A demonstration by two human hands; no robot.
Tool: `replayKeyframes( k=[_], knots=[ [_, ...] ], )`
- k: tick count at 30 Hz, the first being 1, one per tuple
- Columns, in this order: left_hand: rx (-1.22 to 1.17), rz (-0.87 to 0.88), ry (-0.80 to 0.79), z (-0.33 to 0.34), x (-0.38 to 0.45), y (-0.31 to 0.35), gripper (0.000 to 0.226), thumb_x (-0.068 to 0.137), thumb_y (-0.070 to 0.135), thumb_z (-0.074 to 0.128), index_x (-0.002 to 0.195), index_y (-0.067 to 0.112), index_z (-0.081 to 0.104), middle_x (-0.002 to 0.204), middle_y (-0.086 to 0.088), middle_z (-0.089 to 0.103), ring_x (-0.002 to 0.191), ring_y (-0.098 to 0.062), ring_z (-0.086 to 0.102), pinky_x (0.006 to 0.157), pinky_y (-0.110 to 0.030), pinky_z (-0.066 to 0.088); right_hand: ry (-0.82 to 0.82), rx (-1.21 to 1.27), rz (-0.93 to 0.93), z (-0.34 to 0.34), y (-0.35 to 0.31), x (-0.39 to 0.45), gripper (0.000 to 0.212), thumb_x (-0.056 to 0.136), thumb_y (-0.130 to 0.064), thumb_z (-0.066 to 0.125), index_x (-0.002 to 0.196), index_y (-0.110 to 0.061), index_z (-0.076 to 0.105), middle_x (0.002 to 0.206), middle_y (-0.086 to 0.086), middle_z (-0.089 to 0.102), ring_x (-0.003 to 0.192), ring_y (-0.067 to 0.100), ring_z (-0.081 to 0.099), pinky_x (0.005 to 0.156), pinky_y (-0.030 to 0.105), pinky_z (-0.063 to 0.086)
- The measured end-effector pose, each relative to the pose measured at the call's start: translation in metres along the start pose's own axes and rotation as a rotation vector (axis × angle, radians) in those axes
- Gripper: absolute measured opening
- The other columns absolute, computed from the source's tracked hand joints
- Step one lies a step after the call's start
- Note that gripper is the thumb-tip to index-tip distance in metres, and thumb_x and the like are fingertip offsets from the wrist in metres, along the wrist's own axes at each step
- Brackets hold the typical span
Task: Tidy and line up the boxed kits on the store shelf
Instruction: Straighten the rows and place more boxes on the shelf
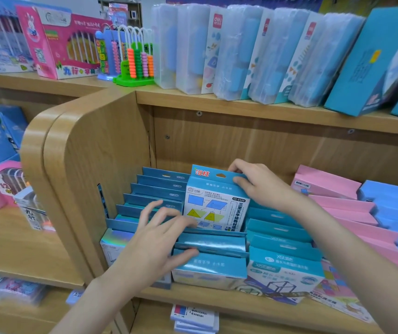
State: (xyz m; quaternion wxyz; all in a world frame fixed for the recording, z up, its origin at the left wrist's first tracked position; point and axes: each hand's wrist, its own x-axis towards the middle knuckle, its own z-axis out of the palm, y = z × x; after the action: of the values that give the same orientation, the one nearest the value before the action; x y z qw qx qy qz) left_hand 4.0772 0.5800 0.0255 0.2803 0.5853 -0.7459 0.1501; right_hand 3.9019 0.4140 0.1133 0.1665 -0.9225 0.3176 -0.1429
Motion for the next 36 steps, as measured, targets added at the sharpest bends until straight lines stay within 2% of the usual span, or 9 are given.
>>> replayKeyframes(
  k=[5, 12, 16, 18, 21, 25, 29, 32, 36],
  knots=[
    [0.008, 0.013, 0.011, 0.000, 0.002, -0.002, 0.027, 0.082, 0.051, 0.047, 0.100, 0.032, 0.050, 0.095, 0.017, 0.060, 0.101, -0.007, 0.047, 0.102, -0.043, 0.025, 0.024, 0.026, 0.001, -0.002, -0.004, -0.002, 0.008, 0.097, -0.018, 0.041, 0.094, -0.023, 0.047, 0.097, -0.006, 0.058, 0.087, 0.010, 0.055, 0.067, 0.025, 0.041],
    [-0.027, 0.036, 0.072, 0.001, -0.008, 0.000, 0.020, 0.084, 0.046, 0.050, 0.093, 0.029, 0.050, 0.096, 0.016, 0.062, 0.104, -0.009, 0.048, 0.103, -0.042, 0.027, 0.057, 0.036, -0.011, -0.006, -0.002, -0.004, 0.008, 0.097, -0.015, 0.042, 0.096, -0.020, 0.048, 0.098, -0.005, 0.059, 0.089, 0.011, 0.054, 0.069, 0.024, 0.040],
    [-0.050, 0.050, 0.100, 0.002, -0.012, 0.001, 0.024, 0.085, 0.047, 0.052, 0.074, 0.026, 0.058, 0.100, 0.017, 0.066, 0.108, -0.010, 0.049, 0.103, -0.045, 0.027, 0.228, 0.080, -0.060, -0.014, 0.000, -0.003, 0.012, 0.095, -0.010, 0.042, 0.094, -0.021, 0.047, 0.093, -0.005, 0.057, 0.084, 0.011, 0.051, 0.065, 0.023, 0.034],
    [-0.053, 0.042, 0.097, 0.001, -0.013, 0.001, 0.028, 0.085, 0.047, 0.052, 0.071, 0.025, 0.060, 0.101, 0.017, 0.066, 0.110, -0.009, 0.049, 0.103, -0.045, 0.026, 0.344, 0.139, -0.063, -0.017, -0.001, -0.003, 0.012, 0.095, -0.009, 0.042, 0.095, -0.018, 0.049, 0.092, -0.006, 0.056, 0.079, 0.005, 0.050, 0.064, 0.017, 0.035],
    [-0.051, 0.032, 0.076, 0.000, -0.015, 0.002, 0.027, 0.085, 0.048, 0.051, 0.079, 0.025, 0.065, 0.103, 0.017, 0.066, 0.112, -0.010, 0.048, 0.104, -0.044, 0.025, 0.488, 0.177, -0.080, -0.020, -0.003, -0.005, 0.011, 0.094, -0.005, 0.043, 0.099, -0.011, 0.051, 0.091, -0.005, 0.056, 0.073, 0.001, 0.049, 0.063, 0.005, 0.033],
    [-0.022, 0.043, 0.058, -0.002, -0.015, 0.003, 0.033, 0.084, 0.049, 0.050, 0.096, 0.024, 0.067, 0.104, 0.014, 0.066, 0.112, -0.010, 0.048, 0.103, -0.045, 0.026, 0.593, 0.177, -0.096, -0.025, -0.006, -0.011, 0.011, 0.095, -0.006, 0.041, 0.100, -0.010, 0.051, 0.091, -0.004, 0.056, 0.073, 0.003, 0.049, 0.064, 0.008, 0.034],
    [-0.015, 0.073, 0.045, -0.004, -0.011, -0.001, 0.037, 0.084, 0.052, 0.049, 0.098, 0.024, 0.068, 0.103, 0.014, 0.065, 0.112, -0.011, 0.046, 0.107, -0.041, 0.022, 0.605, 0.239, -0.035, -0.029, -0.006, -0.015, 0.011, 0.096, -0.010, 0.040, 0.101, -0.012, 0.050, 0.093, -0.003, 0.058, 0.081, 0.011, 0.055, 0.065, 0.025, 0.041],
    [-0.010, 0.086, 0.040, -0.004, -0.009, -0.004, 0.040, 0.084, 0.054, 0.047, 0.101, 0.024, 0.067, 0.104, 0.014, 0.064, 0.113, -0.011, 0.045, 0.108, -0.038, 0.017, 0.588, 0.242, -0.003, -0.029, -0.004, -0.013, 0.011, 0.096, -0.010, 0.041, 0.101, -0.011, 0.050, 0.091, -0.006, 0.058, 0.078, 0.005, 0.054, 0.062, 0.017, 0.040],
    [-0.040, 0.063, 0.053, -0.001, -0.009, -0.004, 0.041, 0.084, 0.053, 0.049, 0.103, 0.023, 0.067, 0.104, 0.013, 0.063, 0.112, -0.011, 0.046, 0.106, -0.040, 0.023, 0.534, 0.268, 0.019, -0.024, -0.002, -0.010, 0.011, 0.096, -0.009, 0.040, 0.100, -0.013, 0.050, 0.085, -0.017, 0.054, 0.072, -0.004, 0.054, 0.055, 0.011, 0.039]
  ],
)
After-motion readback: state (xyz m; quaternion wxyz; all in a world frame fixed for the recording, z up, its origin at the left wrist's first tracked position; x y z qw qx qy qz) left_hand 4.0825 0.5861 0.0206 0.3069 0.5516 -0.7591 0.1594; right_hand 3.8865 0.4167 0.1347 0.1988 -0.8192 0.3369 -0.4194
